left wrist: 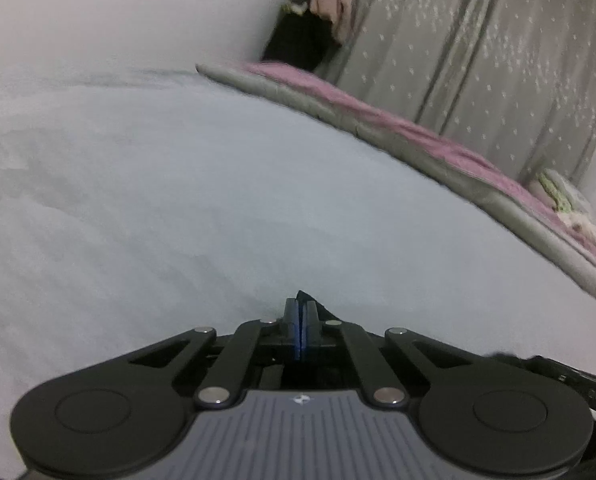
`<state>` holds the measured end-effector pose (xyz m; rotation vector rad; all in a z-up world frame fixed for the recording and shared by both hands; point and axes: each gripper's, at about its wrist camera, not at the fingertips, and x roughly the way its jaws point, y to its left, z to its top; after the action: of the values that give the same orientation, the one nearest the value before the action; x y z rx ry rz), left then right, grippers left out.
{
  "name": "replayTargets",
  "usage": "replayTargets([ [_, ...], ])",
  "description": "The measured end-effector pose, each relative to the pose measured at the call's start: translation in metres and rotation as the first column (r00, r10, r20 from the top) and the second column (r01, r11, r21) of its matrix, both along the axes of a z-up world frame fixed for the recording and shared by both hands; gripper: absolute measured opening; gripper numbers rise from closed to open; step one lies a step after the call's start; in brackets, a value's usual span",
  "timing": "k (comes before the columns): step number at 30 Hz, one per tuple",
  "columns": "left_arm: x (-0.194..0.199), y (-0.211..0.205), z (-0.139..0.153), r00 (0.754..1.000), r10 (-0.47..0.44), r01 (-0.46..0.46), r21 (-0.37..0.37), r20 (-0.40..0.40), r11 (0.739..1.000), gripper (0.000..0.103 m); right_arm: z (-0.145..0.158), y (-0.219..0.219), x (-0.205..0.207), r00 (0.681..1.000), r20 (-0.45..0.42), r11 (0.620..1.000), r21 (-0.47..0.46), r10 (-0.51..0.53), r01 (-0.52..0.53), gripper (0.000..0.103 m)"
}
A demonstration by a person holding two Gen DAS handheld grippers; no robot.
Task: Fold clothes
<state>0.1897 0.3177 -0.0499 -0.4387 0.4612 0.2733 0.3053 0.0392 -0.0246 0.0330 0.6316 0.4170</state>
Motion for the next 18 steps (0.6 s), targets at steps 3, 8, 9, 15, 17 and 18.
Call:
replayTargets([
  [3, -0.006, 0.001, 0.005, 0.999, 0.037, -0.038, 0.028, 0.034, 0.999, 0.0, 0.008, 0.003, -0.013, 0.994, 0.109, 0.999, -0.024, -0.027, 0.03, 0.008],
  [8, 0.005, 0.004, -0.005, 0.998, 0.045, -0.044, 0.027, -0.036, 0.999, 0.0, 0.007, 0.015, -0.013, 0.989, 0.143, 0.994, -0.099, -0.024, 0.039, 0.008],
  [9, 0.008, 0.005, -0.008, 0.997, 0.047, -0.046, 0.016, -0.056, 0.999, 0.001, 0.004, 0.018, -0.011, 0.992, 0.127, 0.993, -0.115, -0.022, 0.036, 0.008],
  [15, 0.008, 0.007, -0.01, 0.997, 0.048, -0.048, 0.002, -0.065, 0.999, 0.008, -0.006, 0.025, 0.002, 0.999, 0.035, 0.991, -0.132, -0.019, 0.024, 0.01],
  [17, 0.007, 0.006, -0.008, 0.997, 0.038, -0.038, -0.013, -0.065, 0.999, 0.022, -0.006, 0.025, 0.002, 0.999, 0.035, 0.991, -0.13, -0.026, 0.03, 0.011],
  [18, 0.006, 0.006, -0.007, 0.998, 0.029, -0.031, -0.029, -0.064, 0.999, 0.027, -0.004, 0.024, 0.001, 0.999, 0.033, 0.992, -0.119, -0.031, 0.034, 0.016],
])
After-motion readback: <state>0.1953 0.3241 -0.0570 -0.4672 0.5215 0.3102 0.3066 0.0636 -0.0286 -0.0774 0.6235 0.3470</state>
